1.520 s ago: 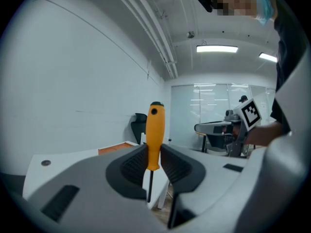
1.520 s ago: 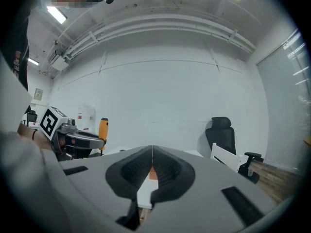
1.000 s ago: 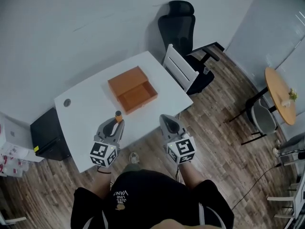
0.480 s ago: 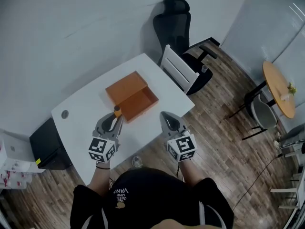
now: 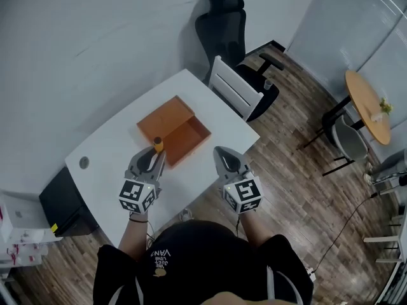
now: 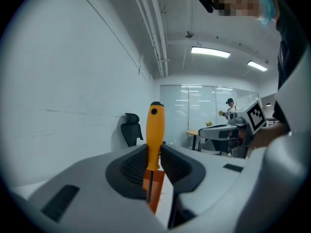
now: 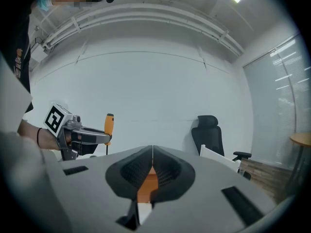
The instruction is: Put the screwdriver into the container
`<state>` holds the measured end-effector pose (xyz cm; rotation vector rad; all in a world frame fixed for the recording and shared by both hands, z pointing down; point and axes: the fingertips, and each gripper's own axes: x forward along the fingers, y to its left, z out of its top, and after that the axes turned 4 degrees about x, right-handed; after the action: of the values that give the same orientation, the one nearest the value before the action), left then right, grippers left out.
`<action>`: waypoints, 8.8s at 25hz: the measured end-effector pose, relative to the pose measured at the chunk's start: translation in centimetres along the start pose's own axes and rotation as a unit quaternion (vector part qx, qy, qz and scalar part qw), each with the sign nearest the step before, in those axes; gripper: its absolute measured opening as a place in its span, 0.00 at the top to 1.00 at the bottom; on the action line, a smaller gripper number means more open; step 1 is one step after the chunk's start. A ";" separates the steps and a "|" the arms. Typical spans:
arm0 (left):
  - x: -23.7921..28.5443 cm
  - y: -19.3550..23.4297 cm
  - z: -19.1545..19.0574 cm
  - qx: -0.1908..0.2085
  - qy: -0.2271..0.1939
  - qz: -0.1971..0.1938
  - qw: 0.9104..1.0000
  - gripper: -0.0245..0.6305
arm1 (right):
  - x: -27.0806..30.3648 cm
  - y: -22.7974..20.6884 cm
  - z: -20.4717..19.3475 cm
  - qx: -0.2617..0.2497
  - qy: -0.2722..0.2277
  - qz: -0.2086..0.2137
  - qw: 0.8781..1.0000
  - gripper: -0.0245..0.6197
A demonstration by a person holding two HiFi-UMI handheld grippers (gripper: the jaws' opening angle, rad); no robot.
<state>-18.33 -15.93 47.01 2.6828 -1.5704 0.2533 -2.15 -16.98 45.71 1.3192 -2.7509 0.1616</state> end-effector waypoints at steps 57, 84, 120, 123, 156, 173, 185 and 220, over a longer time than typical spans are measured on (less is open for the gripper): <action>12.1 2.3 -6.2 -0.030 0.091 0.012 0.995 0.83 | 5.8 -9.6 -0.2 0.020 0.023 0.006 1.000 0.94; 14.6 1.4 -13.2 -0.042 0.180 -0.022 0.983 0.83 | 6.2 -8.4 -2.0 0.013 0.054 0.019 0.998 0.94; 16.7 -0.2 -19.7 -0.055 0.324 -0.055 0.943 0.83 | 5.0 -8.3 -3.3 0.022 0.060 0.002 0.998 0.94; 17.0 -0.2 -20.2 -0.057 0.340 -0.057 0.937 0.83 | 5.1 -8.3 -3.2 0.023 0.060 0.007 0.998 0.94; 18.5 -0.2 -24.2 -0.062 0.470 -0.067 0.878 0.83 | 5.1 -9.2 -3.7 0.025 0.067 0.017 0.997 0.94; 18.6 -0.4 -24.8 -0.066 0.484 -0.080 0.869 0.83 | 5.4 -8.5 -3.9 0.023 0.071 0.027 0.997 0.94; 18.7 -0.5 -24.4 -0.070 0.473 -0.084 0.874 0.83 | 5.2 -8.3 -4.0 0.020 0.072 0.030 0.997 0.94; 18.6 0.1 -16.9 -0.061 0.320 -0.069 0.943 0.93 | 5.7 -5.8 -3.3 0.005 0.062 0.051 0.997 0.94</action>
<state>-11.69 -30.30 66.52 2.2528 -1.1476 0.8818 -1.08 -24.52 50.02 1.1301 -2.7174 0.2566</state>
